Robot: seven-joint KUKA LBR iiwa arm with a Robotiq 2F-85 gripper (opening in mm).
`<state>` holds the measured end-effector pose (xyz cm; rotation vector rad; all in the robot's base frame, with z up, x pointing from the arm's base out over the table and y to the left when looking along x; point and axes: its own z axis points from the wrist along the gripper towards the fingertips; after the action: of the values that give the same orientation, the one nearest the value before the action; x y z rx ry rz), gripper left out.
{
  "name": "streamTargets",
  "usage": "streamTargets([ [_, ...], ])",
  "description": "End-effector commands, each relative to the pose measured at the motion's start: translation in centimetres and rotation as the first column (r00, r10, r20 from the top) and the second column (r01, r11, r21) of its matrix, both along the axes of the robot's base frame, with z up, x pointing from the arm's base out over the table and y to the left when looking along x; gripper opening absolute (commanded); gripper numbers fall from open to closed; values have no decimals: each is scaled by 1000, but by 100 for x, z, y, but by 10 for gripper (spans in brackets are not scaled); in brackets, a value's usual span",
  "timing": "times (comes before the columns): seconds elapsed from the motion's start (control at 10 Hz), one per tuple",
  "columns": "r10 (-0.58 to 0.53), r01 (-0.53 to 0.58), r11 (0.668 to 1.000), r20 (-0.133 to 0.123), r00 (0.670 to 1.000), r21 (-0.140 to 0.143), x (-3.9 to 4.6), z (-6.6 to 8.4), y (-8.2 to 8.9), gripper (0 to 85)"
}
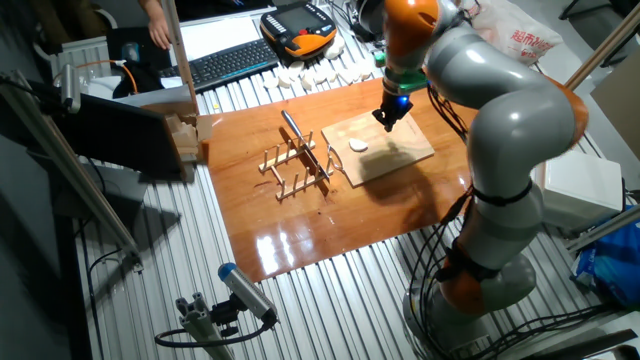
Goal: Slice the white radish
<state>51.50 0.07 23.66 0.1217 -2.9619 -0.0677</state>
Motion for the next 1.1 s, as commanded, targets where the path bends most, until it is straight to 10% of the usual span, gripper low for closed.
streamTargets([
  [0.0, -35, 41, 995, -60, 998, 91, -1, -10, 1, 0],
  [0.3, -79, 80, 996, -28, 996, 44, -1, -10, 1, 0],
  [0.5, -77, 78, 995, -16, 997, 70, -1, -10, 1, 0],
  [0.9, -42, 49, 998, 158, 987, -42, -1, -10, 1, 0],
  [1.0, -46, 44, 999, 113, 993, 19, -1, -10, 1, 0],
])
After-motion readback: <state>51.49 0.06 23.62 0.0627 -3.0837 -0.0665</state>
